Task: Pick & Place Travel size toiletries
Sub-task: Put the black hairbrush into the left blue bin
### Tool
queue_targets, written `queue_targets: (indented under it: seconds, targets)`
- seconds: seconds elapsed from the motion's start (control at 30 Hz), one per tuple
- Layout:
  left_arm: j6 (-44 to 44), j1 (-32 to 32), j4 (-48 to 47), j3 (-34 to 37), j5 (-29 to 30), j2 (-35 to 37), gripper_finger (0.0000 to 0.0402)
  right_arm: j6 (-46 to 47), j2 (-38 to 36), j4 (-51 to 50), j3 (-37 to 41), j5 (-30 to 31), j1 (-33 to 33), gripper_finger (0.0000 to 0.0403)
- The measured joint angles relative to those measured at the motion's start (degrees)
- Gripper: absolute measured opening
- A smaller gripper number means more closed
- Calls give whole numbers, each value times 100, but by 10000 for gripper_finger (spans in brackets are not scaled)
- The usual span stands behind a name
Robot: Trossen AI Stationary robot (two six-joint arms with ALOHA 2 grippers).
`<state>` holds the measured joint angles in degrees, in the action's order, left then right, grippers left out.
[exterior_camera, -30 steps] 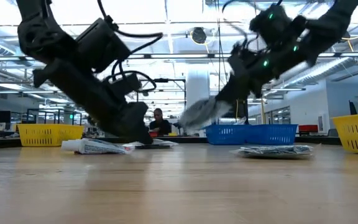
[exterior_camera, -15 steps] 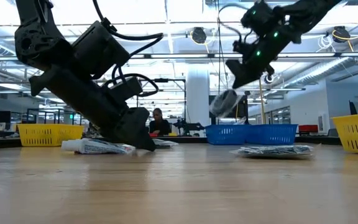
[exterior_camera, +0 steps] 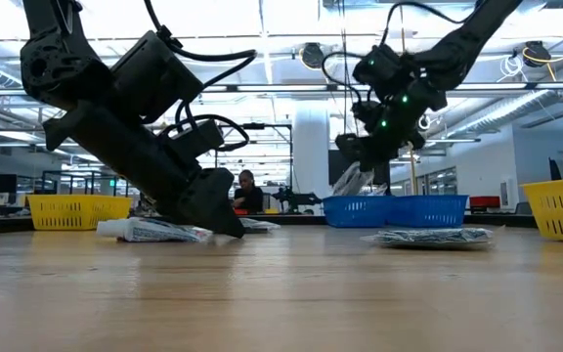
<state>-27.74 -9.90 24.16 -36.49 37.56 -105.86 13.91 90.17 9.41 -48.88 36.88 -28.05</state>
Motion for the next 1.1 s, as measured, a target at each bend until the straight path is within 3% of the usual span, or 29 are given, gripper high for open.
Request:
queue_targets:
  seconds: [0.13, 0.27, 0.37, 0.53, 0.67, 0.83, 0.97, 1.1]
  targets:
    - [-3, -4, 0, 0, -2, 0, 335, 284, 76, -160, 2, 112, -4, 4]
    - [-1, -4, -1, 0, -2, 0, 335, 381, 22, -319, 4, -172, 0, 37]
    - [-2, -4, -1, 0, -4, 0, 335, 339, -94, -385, 0, -620, -13, 82]
    - [-1, -4, 0, 0, -11, 0, 335, 583, -619, -1311, -59, -1694, -283, 165]
    - [-3, -4, 2, 0, -11, 0, 335, 777, -1030, -2002, -288, -2209, -557, 190]
    - [-1, -4, 17, 0, -15, 0, 335, 405, -977, -2035, -472, -2103, -807, 158]
    - [-2, -4, 23, 0, -17, 0, 335, 259, -584, -2072, -531, -1271, -843, 99]
    - [-5, -4, 36, 0, -20, 0, 335, 143, -163, -1943, -600, -1154, -915, 33]
